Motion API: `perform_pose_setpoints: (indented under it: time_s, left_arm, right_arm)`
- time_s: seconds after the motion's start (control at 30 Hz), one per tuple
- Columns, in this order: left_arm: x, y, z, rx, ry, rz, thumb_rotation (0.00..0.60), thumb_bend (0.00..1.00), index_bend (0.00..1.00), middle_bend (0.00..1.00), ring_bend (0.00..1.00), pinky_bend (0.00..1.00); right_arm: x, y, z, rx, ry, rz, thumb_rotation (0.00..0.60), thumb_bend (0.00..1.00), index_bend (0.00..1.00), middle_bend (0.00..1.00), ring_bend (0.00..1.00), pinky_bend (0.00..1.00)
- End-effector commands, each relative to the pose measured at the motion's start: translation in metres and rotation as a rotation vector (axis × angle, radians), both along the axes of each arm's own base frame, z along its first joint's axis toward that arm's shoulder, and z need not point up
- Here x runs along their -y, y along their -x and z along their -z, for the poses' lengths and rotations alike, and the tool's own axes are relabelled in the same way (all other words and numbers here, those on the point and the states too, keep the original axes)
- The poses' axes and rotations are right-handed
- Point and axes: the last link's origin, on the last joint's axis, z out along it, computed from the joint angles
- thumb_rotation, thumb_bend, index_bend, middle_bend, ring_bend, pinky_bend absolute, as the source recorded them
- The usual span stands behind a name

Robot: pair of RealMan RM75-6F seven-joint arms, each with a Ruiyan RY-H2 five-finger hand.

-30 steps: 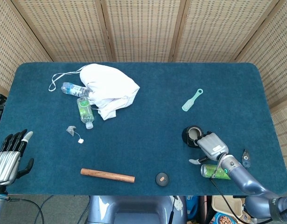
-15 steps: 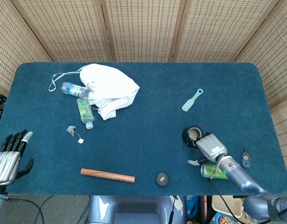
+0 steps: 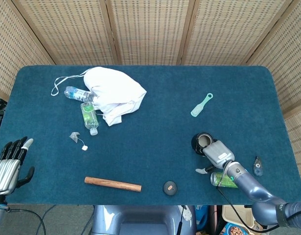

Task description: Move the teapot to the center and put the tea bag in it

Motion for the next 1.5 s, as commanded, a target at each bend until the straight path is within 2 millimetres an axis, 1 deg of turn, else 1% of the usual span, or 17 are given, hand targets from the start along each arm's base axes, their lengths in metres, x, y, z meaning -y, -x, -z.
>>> perform_pose_setpoints:
  time_s: [0.03, 0.17, 0.4, 0.7, 0.77, 0.93, 1.2, 1.5]
  left_arm:
    - [0.000, 0.000, 0.000, 0.001, 0.002, 0.001, 0.600, 0.46, 0.04, 0.00, 0.04, 0.00]
    - [-0.001, 0.000, 0.001, 0.001, 0.001, 0.001, 0.600, 0.46, 0.04, 0.00, 0.04, 0.00]
    - [0.000, 0.000, 0.001, 0.004, 0.001, -0.002, 0.600, 0.46, 0.04, 0.00, 0.04, 0.00]
    - [0.001, 0.000, 0.000, 0.008, -0.002, -0.001, 0.600, 0.46, 0.04, 0.00, 0.04, 0.00]
    - [0.001, 0.000, 0.000, 0.010, -0.001, 0.000, 0.600, 0.46, 0.04, 0.00, 0.04, 0.00]
    - [0.001, 0.000, 0.000, 0.013, 0.001, -0.004, 0.600, 0.46, 0.04, 0.00, 0.04, 0.00]
    - [0.002, 0.001, 0.000, 0.016, 0.000, -0.006, 0.600, 0.46, 0.04, 0.00, 0.04, 0.00]
    - [0.002, 0.001, -0.001, 0.017, -0.003, -0.004, 0.600, 0.46, 0.04, 0.00, 0.04, 0.00]
  right_arm:
    - [0.001, 0.000, -0.001, -0.004, 0.004, -0.002, 0.121, 0.28, 0.50, 0.52, 0.52, 0.26]
    - [0.003, 0.000, -0.003, -0.004, 0.013, -0.003, 0.130, 0.28, 0.55, 0.57, 0.54, 0.26]
    - [0.007, -0.002, -0.009, 0.003, 0.035, -0.014, 0.151, 0.28, 0.63, 0.64, 0.57, 0.27]
    - [0.014, -0.011, -0.020, 0.040, 0.082, -0.065, 0.177, 0.28, 0.72, 0.71, 0.62, 0.29]
    - [0.016, -0.016, -0.025, 0.060, 0.096, -0.088, 0.179, 0.28, 0.74, 0.73, 0.63, 0.29]
    - [0.018, -0.023, -0.029, 0.084, 0.102, -0.123, 0.173, 0.29, 0.78, 0.77, 0.66, 0.30]
    - [0.022, -0.037, -0.034, 0.118, 0.088, -0.161, 0.176, 0.30, 0.80, 0.78, 0.67, 0.30]
    - [0.027, -0.070, -0.035, 0.158, 0.051, -0.242, 0.179, 0.30, 0.80, 0.78, 0.67, 0.30]
